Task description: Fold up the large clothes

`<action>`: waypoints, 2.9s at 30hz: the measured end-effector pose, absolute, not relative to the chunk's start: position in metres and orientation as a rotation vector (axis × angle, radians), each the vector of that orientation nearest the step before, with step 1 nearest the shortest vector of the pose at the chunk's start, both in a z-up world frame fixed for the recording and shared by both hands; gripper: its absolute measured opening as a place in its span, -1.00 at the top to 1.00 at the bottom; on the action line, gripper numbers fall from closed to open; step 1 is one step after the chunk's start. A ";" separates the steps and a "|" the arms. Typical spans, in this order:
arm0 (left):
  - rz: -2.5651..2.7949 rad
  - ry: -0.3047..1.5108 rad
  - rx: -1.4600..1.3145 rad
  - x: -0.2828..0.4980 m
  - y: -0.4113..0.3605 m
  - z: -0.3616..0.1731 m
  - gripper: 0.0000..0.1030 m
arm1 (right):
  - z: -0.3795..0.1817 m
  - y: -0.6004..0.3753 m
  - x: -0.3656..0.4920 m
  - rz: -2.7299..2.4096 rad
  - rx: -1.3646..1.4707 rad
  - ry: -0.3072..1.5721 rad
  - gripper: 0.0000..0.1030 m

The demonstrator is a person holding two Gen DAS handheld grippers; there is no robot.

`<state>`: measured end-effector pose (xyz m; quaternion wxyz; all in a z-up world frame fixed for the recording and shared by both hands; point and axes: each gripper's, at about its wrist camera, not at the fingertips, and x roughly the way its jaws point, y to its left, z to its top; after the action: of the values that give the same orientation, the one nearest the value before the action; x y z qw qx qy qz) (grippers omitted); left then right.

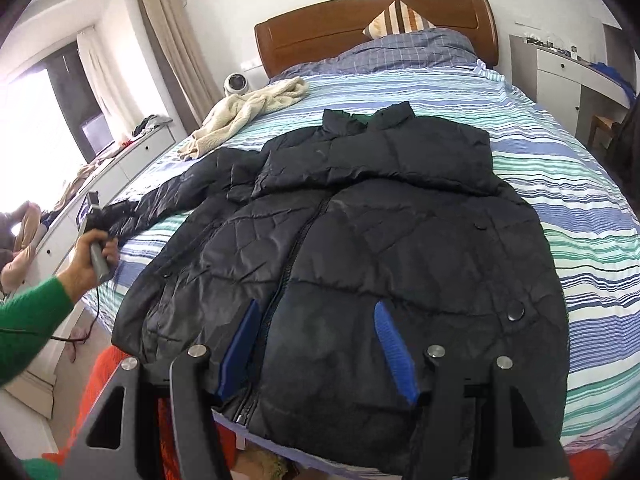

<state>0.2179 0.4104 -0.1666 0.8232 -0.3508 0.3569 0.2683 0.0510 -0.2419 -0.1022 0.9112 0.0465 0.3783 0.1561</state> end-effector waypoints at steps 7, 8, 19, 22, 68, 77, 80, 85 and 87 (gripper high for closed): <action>0.564 0.708 -0.647 0.230 0.411 -0.132 0.88 | -0.104 -0.235 0.050 0.336 0.097 0.786 -0.19; 0.546 0.680 -0.607 0.234 0.404 -0.114 0.88 | -0.104 -0.235 0.050 0.341 0.099 0.783 -0.19; -0.003 0.374 -0.096 0.256 0.143 0.090 0.89 | -0.094 -0.264 0.046 0.307 0.189 0.709 -0.19; -0.200 0.359 0.051 0.246 0.034 0.095 0.88 | -0.091 -0.285 0.041 0.265 0.230 0.683 -0.19; 0.065 0.843 -0.034 0.083 0.129 -0.105 -0.75 | -0.141 -0.367 0.317 -0.025 0.111 0.883 0.59; 0.011 0.826 0.003 0.098 0.107 -0.096 -0.77 | -0.092 -0.382 0.285 0.058 0.173 0.718 0.06; -0.021 0.813 -0.001 0.109 0.096 -0.090 -0.77 | -0.074 -0.355 0.288 0.177 0.137 0.666 0.06; -0.058 0.834 0.016 0.129 0.074 -0.089 -0.77 | -0.124 -0.322 0.332 0.248 0.130 0.812 0.05; -0.069 0.856 0.024 0.135 0.068 -0.091 -0.77 | -0.165 -0.326 0.350 0.210 0.159 0.935 0.05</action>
<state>0.1346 0.0682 -0.0907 0.9090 0.0117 0.4152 -0.0335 0.3499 -0.3257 -0.1650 0.8844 0.0765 0.4493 0.1010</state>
